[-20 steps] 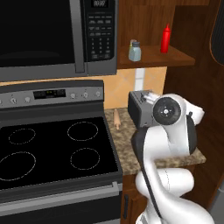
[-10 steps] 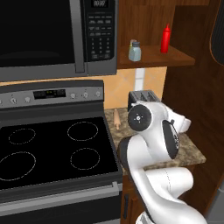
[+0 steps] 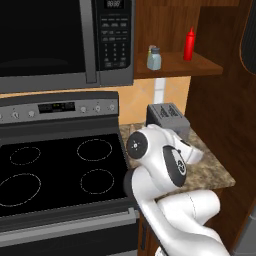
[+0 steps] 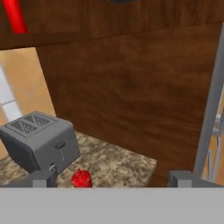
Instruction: Put the shaker and condiment bottle from the counter next to their counterparts in the cabinet.
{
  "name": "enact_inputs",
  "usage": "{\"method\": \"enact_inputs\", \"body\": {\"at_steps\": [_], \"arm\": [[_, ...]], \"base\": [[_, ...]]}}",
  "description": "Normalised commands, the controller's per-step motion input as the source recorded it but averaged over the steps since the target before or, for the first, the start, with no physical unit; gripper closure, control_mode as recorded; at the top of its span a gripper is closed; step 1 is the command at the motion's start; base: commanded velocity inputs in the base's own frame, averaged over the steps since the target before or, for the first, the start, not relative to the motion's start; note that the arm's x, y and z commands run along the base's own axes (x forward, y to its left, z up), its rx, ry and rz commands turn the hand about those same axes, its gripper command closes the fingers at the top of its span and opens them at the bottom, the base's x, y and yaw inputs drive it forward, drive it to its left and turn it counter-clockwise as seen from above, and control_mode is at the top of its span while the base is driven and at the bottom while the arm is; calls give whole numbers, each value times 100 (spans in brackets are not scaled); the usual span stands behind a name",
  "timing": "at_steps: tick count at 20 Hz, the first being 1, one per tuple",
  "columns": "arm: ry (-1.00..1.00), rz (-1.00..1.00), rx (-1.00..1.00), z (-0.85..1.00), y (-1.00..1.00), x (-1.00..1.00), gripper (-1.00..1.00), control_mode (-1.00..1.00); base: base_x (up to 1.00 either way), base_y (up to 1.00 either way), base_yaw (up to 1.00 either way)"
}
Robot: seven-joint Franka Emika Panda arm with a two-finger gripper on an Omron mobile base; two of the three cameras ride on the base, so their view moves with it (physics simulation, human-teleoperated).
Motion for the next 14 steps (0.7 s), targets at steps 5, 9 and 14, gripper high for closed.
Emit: {"method": "enact_inputs", "body": {"at_steps": [5, 9, 14], "arm": [[-4, 0, 0, -50, -30, -4, -100, -100], [-4, 0, 0, -52, -24, -7, -100, -100], [0, 0, 0, -44, -3, -20, -100, -100]], "base": [[0, 0, 0], [0, 0, 0], [0, 0, 0]]}}
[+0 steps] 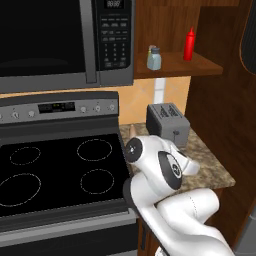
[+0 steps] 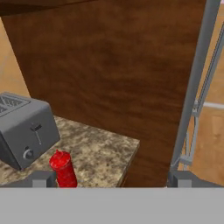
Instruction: Put the shaker and condiment bottle from the counter next to their counterparts in the cabinet.
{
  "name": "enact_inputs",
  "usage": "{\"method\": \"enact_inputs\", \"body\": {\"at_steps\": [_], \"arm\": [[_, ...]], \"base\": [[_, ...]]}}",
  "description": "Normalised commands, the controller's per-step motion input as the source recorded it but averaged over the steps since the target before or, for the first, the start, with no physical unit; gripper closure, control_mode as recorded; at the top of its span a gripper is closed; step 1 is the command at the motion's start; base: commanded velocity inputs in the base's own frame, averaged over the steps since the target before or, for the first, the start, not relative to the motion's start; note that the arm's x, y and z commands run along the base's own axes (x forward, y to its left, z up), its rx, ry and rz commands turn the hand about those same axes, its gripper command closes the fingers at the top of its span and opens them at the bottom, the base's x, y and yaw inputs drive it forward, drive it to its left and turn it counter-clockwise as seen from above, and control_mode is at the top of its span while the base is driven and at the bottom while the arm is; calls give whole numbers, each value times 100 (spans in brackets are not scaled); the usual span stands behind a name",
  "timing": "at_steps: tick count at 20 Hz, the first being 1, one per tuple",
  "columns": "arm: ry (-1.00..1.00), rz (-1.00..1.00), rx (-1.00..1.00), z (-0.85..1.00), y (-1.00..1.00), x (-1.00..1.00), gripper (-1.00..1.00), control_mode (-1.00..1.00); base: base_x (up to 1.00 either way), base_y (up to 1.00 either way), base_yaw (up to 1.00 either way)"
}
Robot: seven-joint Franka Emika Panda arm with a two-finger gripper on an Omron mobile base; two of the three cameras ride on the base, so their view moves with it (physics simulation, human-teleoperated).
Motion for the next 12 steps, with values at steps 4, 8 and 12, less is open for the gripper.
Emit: {"method": "enact_inputs", "body": {"at_steps": [4, 8, 12], "arm": [[-2, -4, 1, -34, -28, -2, -100, -100], [-3, -4, 0, -39, -27, 0, -100, -100], [0, -3, 0, -43, -11, 0, -100, -100]], "base": [[0, 0, 0], [0, 0, 0], [0, 0, 0]]}}
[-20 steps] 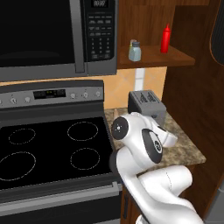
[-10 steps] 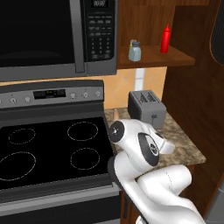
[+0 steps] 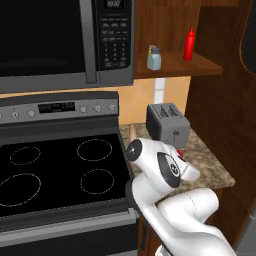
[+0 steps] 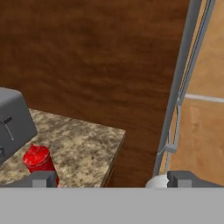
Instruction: Put the shaker and condiment bottle from the counter next to their counterparts in the cabinet.
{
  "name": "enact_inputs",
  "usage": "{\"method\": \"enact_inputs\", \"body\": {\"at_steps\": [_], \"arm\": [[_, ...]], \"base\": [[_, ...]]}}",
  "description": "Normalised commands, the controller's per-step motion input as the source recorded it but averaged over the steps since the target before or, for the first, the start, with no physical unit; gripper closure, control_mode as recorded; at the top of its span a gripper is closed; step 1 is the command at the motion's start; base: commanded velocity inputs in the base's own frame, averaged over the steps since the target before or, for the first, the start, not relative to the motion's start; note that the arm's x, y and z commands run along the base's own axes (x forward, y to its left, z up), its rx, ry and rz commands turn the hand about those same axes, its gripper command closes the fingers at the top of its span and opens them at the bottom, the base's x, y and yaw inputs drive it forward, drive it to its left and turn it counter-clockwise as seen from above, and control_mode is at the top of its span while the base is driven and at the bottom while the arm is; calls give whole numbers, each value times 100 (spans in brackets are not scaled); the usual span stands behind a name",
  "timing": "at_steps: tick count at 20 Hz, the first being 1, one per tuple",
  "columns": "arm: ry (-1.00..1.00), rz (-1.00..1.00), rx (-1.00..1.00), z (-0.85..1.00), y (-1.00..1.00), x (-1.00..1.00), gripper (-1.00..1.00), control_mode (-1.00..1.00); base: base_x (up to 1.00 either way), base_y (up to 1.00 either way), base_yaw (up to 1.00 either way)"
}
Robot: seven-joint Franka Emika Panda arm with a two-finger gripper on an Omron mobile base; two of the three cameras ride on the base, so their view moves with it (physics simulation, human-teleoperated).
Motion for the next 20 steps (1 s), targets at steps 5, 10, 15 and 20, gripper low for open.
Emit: {"method": "enact_inputs", "body": {"at_steps": [5, 10, 15, 20], "arm": [[2, -8, 0, -29, 0, 0, -100, -100], [0, -3, 0, -11, 0, 12, -100, -100], [2, -1, 0, -4, -1, 29, -100, -100], [8, -1, 0, -21, -11, 21, -100, -100]], "base": [[0, 0, 0], [0, 0, 0], [0, 0, 0], [0, 0, 0]]}}
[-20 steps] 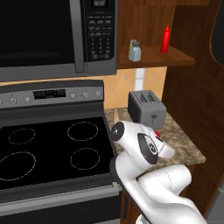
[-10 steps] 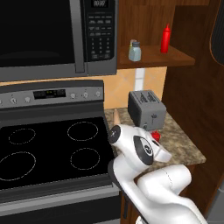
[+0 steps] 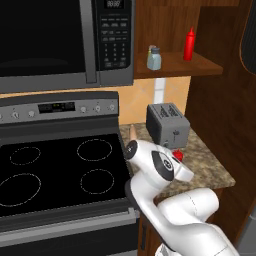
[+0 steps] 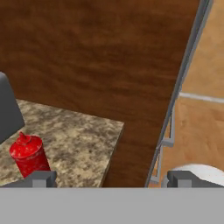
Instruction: Put the shaker and condiment bottle from the counter next to their counterparts in the cabinet.
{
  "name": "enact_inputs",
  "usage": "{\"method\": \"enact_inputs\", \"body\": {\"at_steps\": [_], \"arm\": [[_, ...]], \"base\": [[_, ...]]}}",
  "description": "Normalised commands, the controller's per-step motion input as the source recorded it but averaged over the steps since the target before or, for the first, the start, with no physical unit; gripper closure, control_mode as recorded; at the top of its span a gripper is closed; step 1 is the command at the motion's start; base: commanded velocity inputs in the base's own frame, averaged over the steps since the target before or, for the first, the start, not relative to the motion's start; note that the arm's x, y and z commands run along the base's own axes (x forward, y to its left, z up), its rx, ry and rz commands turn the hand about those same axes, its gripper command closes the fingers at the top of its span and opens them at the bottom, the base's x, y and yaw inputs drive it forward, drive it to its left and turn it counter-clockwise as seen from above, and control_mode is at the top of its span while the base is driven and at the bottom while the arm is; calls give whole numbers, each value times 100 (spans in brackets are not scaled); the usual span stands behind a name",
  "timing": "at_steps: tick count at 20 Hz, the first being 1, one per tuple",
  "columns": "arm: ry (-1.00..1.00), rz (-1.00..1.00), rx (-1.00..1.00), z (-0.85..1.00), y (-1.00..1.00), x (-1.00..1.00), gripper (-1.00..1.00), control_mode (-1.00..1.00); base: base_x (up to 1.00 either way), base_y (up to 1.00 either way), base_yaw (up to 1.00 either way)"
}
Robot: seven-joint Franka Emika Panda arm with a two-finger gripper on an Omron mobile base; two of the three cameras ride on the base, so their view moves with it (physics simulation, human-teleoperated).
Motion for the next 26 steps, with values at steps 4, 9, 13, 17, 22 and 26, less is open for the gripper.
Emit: {"method": "enact_inputs", "body": {"at_steps": [4, 9, 13, 17, 22, 26], "arm": [[7, -2, 0, -20, -19, 27, -100, -100], [2, -1, 0, -20, -16, 22, -100, -100], [0, 0, -1, -15, 0, 19, -100, -100], [0, 0, 0, -11, 0, 40, -100, -100], [0, 0, 0, -12, 0, 35, -100, -100], [0, 0, 0, -15, 0, 14, -100, -100]], "base": [[0, 0, 0], [0, 0, 0], [0, 0, 0], [0, 0, 0], [0, 0, 0], [0, 0, 0]]}}
